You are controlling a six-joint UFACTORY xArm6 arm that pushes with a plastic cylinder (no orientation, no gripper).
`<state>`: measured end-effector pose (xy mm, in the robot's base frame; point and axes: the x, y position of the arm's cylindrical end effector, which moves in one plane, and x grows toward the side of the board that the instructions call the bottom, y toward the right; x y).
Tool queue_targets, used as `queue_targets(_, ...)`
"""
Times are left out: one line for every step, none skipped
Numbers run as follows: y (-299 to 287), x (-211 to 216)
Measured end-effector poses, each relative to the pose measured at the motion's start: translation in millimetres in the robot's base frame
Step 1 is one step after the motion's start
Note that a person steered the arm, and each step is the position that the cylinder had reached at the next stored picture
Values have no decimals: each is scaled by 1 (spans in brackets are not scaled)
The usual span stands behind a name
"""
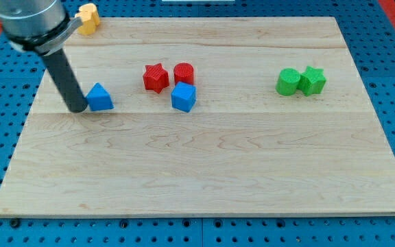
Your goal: Slide the yellow hexagon to the red star
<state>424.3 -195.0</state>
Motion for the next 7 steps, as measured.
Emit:
queue_targets(43,-14)
queue_targets(-25,-18)
queue_targets(-47,-83)
queue_targets(-86,-157)
queue_targets(-110,-201)
queue_targets(-110,-225)
queue_targets(-107,-233)
